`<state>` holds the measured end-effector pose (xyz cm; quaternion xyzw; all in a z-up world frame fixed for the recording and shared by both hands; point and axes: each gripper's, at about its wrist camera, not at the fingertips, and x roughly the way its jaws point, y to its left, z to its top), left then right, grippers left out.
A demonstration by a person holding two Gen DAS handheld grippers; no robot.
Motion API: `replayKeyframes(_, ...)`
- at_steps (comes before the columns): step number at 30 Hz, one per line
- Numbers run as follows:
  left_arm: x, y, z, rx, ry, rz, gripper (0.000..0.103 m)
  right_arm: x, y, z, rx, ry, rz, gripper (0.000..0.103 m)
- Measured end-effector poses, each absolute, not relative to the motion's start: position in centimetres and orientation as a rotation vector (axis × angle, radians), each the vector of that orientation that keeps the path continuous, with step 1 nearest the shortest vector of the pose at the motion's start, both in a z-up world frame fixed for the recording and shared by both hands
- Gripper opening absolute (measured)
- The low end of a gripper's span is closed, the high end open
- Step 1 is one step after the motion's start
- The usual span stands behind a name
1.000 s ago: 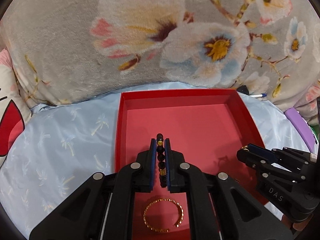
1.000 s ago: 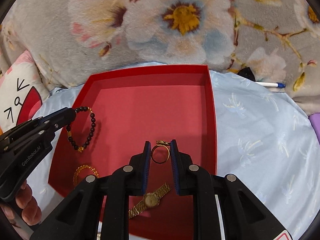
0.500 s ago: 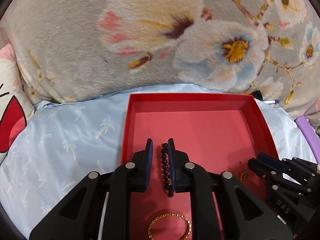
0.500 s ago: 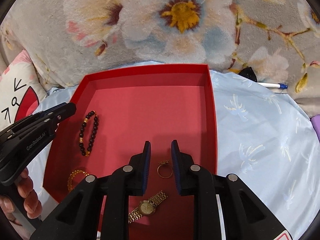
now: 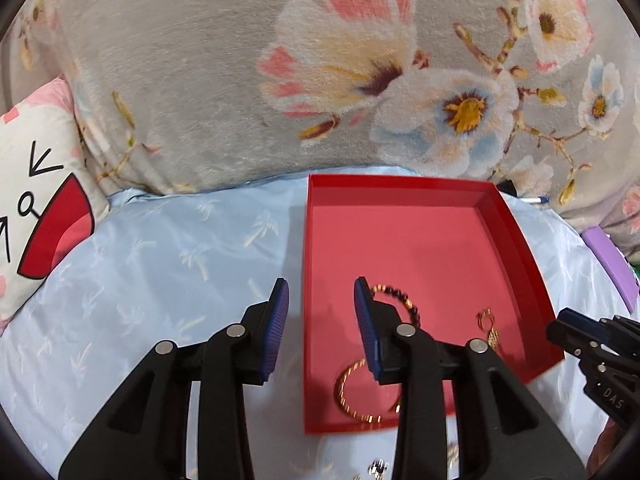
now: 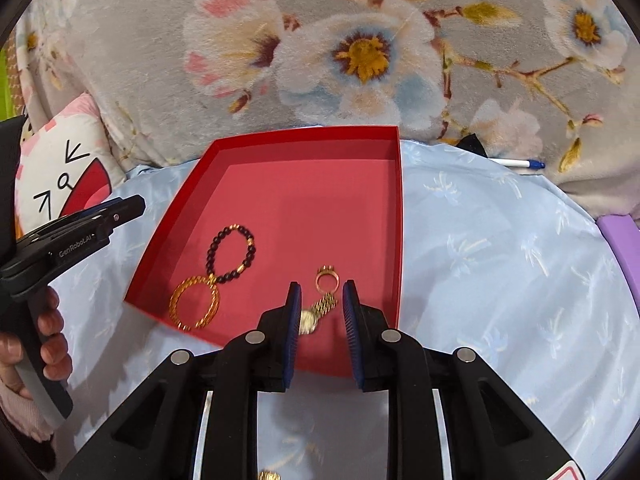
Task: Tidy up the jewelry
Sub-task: 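Withdraw both tools from the box toward the remaining jewelry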
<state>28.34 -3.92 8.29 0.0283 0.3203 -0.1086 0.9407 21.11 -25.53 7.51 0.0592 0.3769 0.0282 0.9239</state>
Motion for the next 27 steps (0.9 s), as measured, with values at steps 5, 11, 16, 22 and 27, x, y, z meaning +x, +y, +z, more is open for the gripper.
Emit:
replayKeyframes(5,25.8,-3.0,8.0,0.059,0.66,-0.23,0.033,17.9,-25.1,6.9,0.114,0.788,0.068,0.022)
replayKeyframes(11,22.7,-2.1,6.8,0.061,0.681,-0.239,0.033,14.3,-24.2,5.6,0.089,0.809,0.071,0.022)
replayKeyframes(16,20.5,-2.1,5.1,0.068,0.719,-0.261,0.033,12.1,-23.8,4.3,0.1,0.838,0.079,0.022)
replayKeyframes(22,17.8,-4.4,2.8,0.116,0.763,-0.369,0.047,9.7,-23.9,3.3,0.125,0.863,0.081,0.022)
replayKeyframes(27,17.0,-7.4,1.4,0.206,0.773,-0.44,0.049,8.0,-24.4,2.6,0.152,0.877,0.07,0.023)
